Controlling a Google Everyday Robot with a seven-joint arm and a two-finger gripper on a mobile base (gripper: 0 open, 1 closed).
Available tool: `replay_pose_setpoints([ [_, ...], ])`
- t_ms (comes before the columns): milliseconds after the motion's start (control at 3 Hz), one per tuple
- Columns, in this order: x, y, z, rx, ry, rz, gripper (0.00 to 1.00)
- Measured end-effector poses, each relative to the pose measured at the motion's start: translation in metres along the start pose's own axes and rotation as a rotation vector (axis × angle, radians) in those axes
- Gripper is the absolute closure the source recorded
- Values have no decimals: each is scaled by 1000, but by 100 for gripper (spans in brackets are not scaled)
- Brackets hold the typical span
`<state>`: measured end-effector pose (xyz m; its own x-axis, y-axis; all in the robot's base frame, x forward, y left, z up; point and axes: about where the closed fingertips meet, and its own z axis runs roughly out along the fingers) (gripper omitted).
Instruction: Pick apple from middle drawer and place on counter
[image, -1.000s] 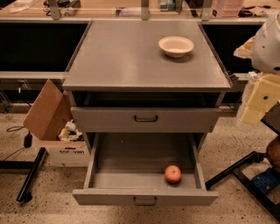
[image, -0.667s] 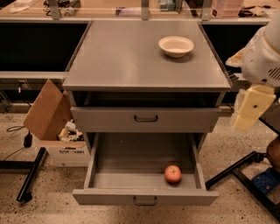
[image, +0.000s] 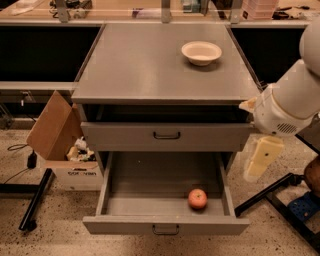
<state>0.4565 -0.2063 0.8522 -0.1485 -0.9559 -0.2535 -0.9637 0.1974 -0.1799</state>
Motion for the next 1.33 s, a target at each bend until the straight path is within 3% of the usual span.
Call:
replay_pose_setpoints([
  [333, 6, 7, 47, -22, -69, 4, 0],
  [667, 17, 11, 98, -49, -189, 57, 0],
  [1000, 24, 13, 127, -82, -262, 102, 0],
  [1333, 24, 13, 127, -82, -261, 102, 0],
])
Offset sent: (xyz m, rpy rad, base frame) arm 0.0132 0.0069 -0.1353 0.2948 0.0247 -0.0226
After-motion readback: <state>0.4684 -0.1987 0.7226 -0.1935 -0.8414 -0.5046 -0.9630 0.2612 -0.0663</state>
